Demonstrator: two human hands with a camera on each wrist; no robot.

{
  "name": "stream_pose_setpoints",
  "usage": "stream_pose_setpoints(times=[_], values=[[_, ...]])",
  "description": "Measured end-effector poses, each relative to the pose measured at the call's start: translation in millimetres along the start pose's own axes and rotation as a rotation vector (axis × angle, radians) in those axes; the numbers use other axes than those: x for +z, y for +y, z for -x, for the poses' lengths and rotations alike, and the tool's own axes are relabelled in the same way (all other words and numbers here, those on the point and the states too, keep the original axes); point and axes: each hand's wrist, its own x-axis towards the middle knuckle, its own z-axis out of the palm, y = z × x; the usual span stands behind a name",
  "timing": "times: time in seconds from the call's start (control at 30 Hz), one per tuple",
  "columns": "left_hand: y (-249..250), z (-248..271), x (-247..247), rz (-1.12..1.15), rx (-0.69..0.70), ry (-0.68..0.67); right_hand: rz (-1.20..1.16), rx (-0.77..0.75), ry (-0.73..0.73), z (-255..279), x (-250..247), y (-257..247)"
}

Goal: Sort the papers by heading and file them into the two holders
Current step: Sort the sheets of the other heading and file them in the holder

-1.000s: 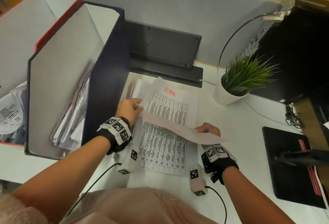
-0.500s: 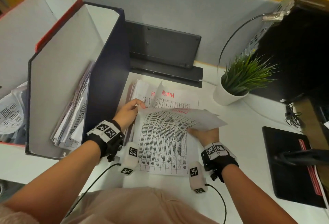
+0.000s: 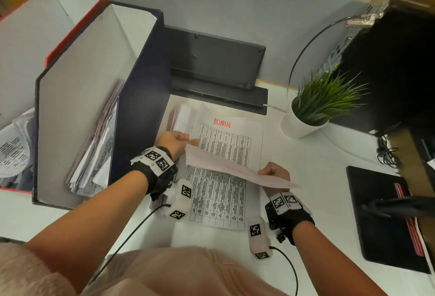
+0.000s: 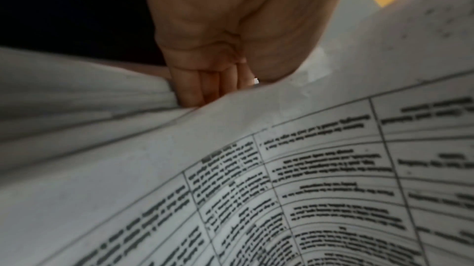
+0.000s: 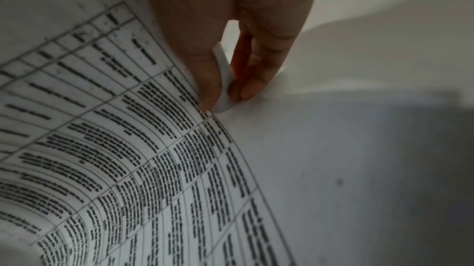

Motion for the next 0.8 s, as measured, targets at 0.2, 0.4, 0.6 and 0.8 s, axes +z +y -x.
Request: stream_pose_setpoints(times=[0.2, 0.4, 0.6, 0.8], values=[[4.2, 1.7, 4.3, -0.28, 0.115, 0.096, -0.086, 0.058, 0.006, 1.3, 1.9, -0.5], [5.2, 16.9, 9.4, -0.23, 0.294, 0.004, 0.019, 0.023, 0.06, 2.7, -1.5, -6.6], [4.1, 25.7, 11.2, 0.134, 0.194, -0.054, -0.119, 0.129, 0.111, 1.8, -2.0, -5.0], [8.6, 32.0, 7.7, 0.269, 0.198, -0.176, -0.033, -0.04, -0.008, -1.2, -5.1, -8.4]])
